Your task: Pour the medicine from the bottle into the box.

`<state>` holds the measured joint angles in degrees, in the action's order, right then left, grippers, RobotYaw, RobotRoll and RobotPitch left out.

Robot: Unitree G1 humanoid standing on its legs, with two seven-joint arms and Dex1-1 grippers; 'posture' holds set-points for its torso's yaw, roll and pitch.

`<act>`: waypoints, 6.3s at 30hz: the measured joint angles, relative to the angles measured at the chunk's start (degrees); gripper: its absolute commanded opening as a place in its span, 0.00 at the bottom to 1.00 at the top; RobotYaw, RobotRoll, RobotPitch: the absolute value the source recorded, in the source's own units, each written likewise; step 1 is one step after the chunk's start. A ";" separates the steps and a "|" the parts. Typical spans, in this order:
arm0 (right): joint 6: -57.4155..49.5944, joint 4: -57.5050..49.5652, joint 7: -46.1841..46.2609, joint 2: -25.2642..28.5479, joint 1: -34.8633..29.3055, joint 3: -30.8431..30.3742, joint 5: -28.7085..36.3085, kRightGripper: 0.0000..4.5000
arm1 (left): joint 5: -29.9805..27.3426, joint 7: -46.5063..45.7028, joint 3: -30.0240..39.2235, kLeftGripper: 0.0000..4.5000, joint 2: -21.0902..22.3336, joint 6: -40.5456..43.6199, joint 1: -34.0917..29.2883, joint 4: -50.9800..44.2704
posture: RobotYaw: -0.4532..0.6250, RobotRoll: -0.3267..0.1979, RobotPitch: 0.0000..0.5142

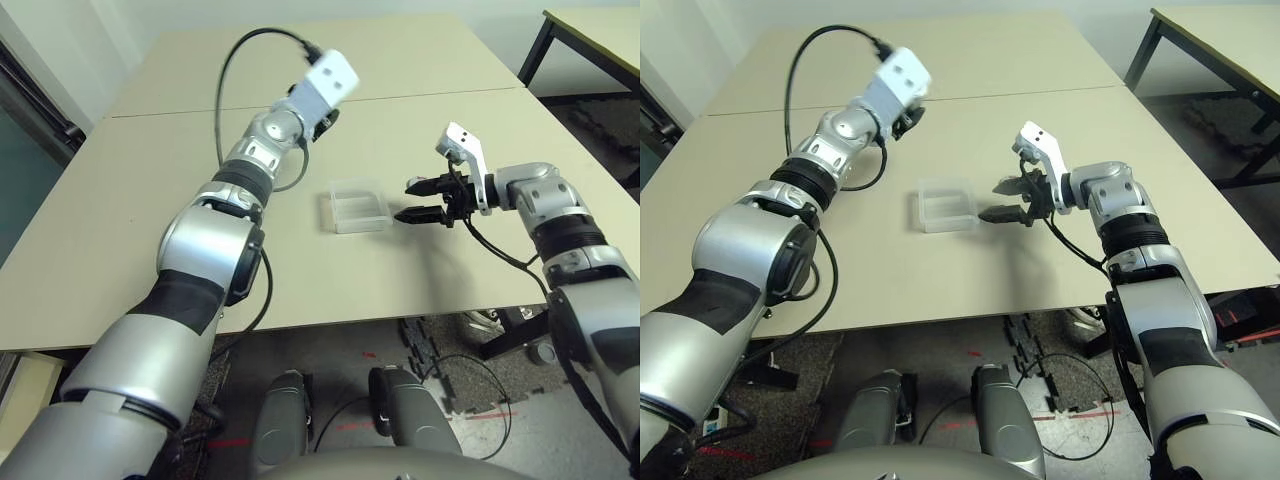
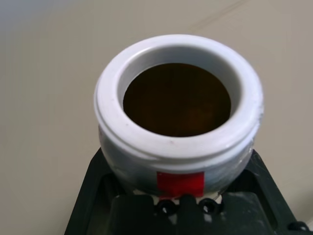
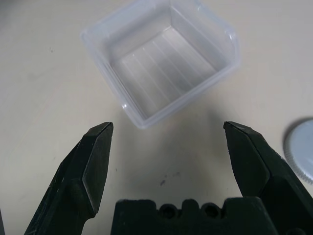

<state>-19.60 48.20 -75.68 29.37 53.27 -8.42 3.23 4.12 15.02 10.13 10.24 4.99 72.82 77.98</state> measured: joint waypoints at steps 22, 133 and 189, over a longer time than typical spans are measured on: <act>1.65 0.48 -0.40 -0.21 -0.06 -1.03 -1.78 1.00 | 29.32 -5.52 -33.63 0.57 4.41 -16.56 9.46 -0.57 | 0.44 0.62 0.10; 2.22 -1.93 0.83 1.21 -1.90 0.34 -0.55 1.00 | -12.25 6.01 1.78 0.99 4.87 18.31 -34.79 -43.58 | 0.51 0.62 0.23; -2.11 -25.35 49.81 5.98 -24.31 37.86 16.29 1.00 | -21.10 -0.16 16.84 0.99 21.75 11.91 -42.33 -53.30 | 0.49 0.62 0.52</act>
<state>-21.71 22.85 -25.88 35.35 28.96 29.43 19.53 -16.98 14.85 26.97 31.98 16.90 30.49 24.67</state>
